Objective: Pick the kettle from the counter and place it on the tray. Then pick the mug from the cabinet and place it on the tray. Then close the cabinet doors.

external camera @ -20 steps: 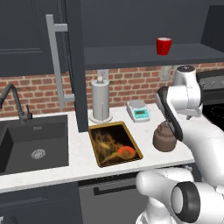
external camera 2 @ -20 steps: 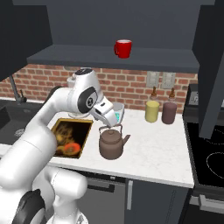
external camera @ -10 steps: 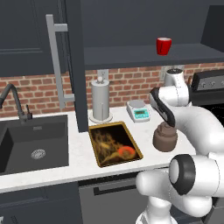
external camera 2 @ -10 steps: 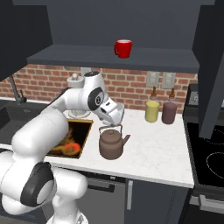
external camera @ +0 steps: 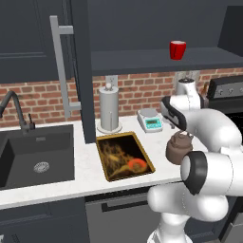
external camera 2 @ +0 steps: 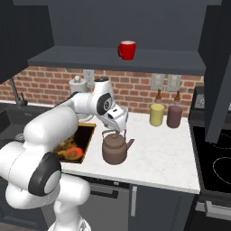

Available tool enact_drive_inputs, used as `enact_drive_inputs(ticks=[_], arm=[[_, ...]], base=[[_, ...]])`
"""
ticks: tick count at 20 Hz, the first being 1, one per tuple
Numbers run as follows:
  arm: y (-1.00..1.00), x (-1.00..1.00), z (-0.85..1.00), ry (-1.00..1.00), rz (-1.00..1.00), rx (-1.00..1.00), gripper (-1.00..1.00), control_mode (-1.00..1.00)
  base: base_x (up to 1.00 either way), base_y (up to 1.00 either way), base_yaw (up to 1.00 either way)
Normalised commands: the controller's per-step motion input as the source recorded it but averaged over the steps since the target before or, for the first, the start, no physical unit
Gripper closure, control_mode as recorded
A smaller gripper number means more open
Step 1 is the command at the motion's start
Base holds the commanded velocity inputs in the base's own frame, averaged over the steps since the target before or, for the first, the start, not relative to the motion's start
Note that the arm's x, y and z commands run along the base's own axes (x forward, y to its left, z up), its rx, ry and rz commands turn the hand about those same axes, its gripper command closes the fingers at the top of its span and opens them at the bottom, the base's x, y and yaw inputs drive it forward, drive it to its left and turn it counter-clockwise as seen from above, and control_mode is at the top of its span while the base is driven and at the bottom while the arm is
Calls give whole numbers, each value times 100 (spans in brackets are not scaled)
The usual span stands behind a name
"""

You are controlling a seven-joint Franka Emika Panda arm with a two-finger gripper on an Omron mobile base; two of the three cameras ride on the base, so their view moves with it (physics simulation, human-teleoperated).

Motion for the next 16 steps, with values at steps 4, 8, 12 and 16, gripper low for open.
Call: enact_drive_inputs(ticks=[4, 8, 12, 16], arm=[[0, 14, -37, 0, 0, 4, -100, -100], [0, 5, -30, 0, 0, 2, -100, -100], [0, 0, -29, -2, 0, 0, -100, -100], [0, 0, -27, -1, 0, 0, 100, -100]], base=[[0, 0, 0], [0, 0, 0], [0, 0, 0], [0, 0, 0]])
